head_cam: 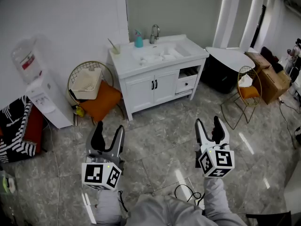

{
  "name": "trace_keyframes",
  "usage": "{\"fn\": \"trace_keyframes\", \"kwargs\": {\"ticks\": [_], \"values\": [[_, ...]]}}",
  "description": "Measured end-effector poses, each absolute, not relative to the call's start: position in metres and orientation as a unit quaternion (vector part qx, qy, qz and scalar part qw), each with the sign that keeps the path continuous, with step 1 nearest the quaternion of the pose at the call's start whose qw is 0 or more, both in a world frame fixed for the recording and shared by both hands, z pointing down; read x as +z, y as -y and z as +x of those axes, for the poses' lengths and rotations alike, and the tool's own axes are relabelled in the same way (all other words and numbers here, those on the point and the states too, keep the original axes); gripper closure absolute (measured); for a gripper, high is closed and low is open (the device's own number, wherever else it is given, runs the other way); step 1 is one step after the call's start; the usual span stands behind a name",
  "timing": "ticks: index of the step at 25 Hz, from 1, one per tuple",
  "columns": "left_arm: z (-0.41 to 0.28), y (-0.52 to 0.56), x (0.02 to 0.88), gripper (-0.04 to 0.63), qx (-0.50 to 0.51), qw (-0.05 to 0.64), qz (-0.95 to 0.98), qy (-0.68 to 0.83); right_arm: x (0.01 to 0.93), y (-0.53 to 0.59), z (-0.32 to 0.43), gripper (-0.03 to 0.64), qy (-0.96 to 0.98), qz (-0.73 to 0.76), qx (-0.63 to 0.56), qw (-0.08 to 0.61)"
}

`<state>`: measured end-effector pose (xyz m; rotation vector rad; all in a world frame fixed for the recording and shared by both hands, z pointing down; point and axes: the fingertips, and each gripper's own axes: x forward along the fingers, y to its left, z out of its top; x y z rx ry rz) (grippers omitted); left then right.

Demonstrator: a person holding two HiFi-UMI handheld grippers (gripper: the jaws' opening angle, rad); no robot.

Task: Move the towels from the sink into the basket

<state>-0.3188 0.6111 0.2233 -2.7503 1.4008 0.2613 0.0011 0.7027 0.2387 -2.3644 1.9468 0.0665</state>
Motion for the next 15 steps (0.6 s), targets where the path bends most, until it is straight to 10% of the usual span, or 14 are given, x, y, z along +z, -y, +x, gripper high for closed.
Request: {"fn": "trace_keyframes", "kwargs": {"ticks": [15], "values": [[-0.298,-0.534,0.233,0.264,0.085,0.009,-0.905,-0.417,0.251,-0.652,0.003,0.318,-0.601,-0.797,-0.004,0.058]]}}
